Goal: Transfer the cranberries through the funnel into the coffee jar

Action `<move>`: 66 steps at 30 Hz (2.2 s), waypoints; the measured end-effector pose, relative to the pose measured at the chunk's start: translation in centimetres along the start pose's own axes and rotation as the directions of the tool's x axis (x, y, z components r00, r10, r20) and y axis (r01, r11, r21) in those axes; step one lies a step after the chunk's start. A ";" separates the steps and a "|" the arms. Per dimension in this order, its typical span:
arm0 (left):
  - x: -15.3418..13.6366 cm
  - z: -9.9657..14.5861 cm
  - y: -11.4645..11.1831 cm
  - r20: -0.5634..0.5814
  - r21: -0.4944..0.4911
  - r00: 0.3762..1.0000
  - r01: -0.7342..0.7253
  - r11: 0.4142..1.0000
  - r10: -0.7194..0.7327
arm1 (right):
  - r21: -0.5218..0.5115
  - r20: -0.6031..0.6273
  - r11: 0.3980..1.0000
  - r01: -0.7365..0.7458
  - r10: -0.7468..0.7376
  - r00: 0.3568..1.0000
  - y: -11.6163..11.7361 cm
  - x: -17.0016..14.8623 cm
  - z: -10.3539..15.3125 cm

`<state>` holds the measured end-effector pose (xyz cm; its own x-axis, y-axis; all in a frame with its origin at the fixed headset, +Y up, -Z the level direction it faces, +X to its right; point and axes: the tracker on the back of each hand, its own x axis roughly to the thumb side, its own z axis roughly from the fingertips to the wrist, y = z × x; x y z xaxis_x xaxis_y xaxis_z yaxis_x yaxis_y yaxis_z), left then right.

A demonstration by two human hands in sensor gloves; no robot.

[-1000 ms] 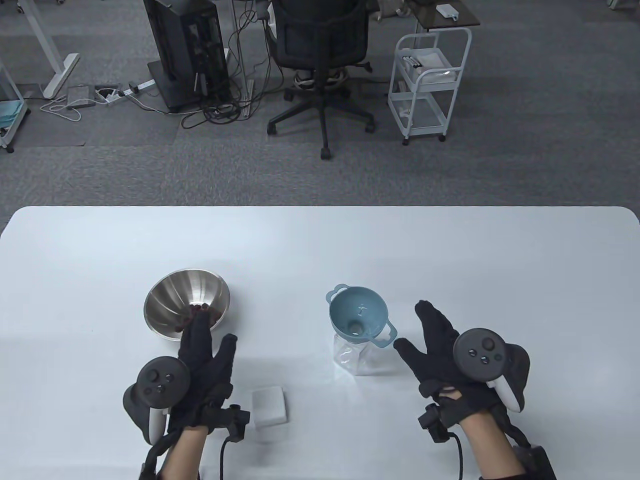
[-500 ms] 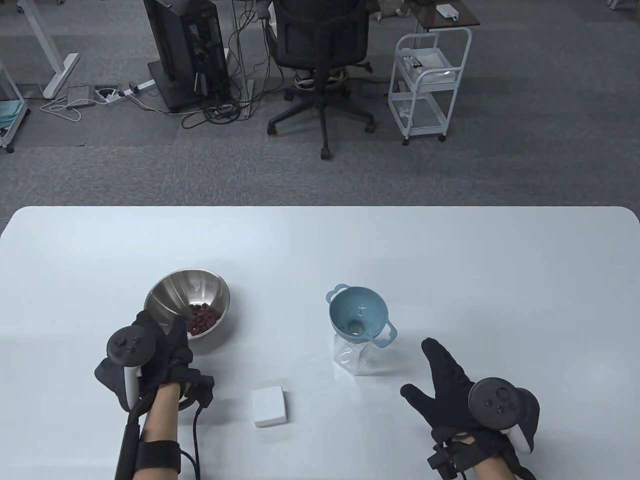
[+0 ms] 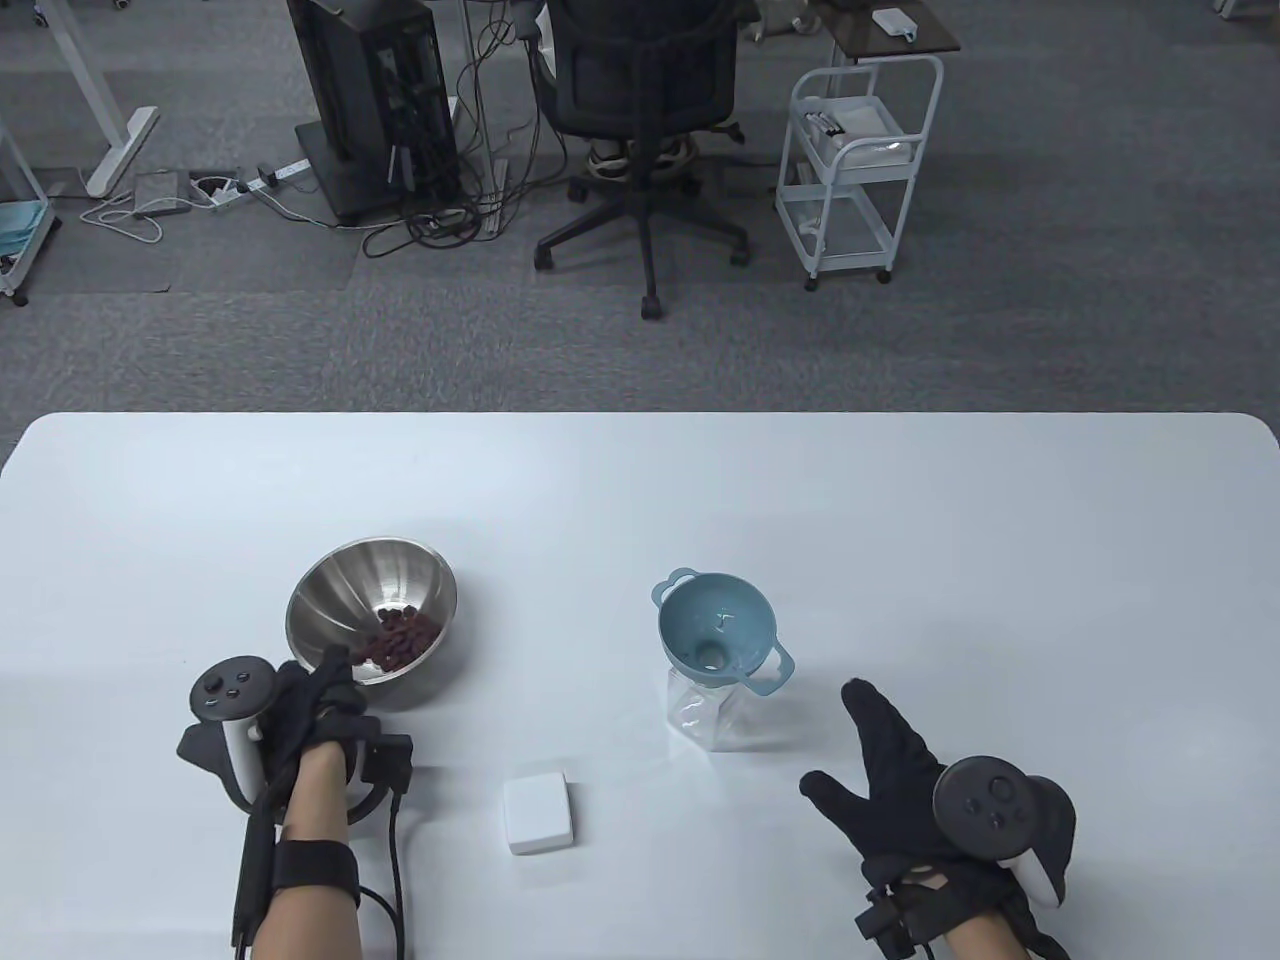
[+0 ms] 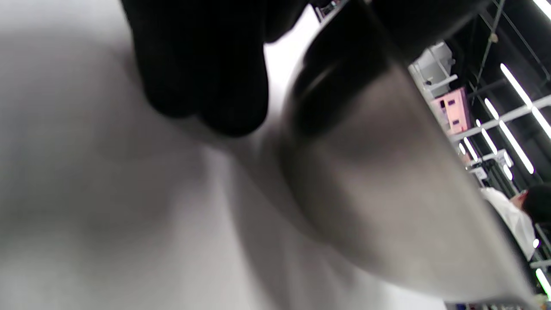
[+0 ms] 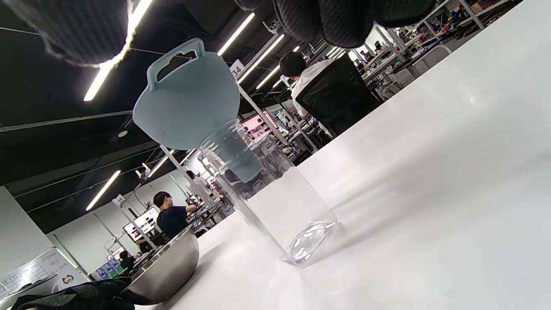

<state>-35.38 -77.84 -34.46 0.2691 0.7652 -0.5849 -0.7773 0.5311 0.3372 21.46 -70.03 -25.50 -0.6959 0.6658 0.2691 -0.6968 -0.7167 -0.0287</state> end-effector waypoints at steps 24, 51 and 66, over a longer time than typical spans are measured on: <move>3.8 3.4 -0.3 0.116 -0.159 0.956 -0.251 0.955 0.270 | -0.001 -0.001 1.000 -0.024 0.024 1.000 0.4 0.1 0.2; 18.6 16.2 -6.1 0.609 -0.281 0.774 0.005 0.960 0.174 | -0.039 -0.020 0.999 0.004 -0.005 1.000 -0.2 -0.2 0.1; 19.7 18.2 -9.4 0.741 -0.268 0.653 0.074 0.960 0.157 | -0.054 -0.014 0.998 0.014 -0.015 1.000 -0.4 -0.3 0.3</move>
<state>-12.44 -61.08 -35.73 0.4752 0.8525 0.2177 -0.8793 0.4690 0.0826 21.99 -69.99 -25.30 -0.6880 0.6790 0.2564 -0.7148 -0.6950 -0.0774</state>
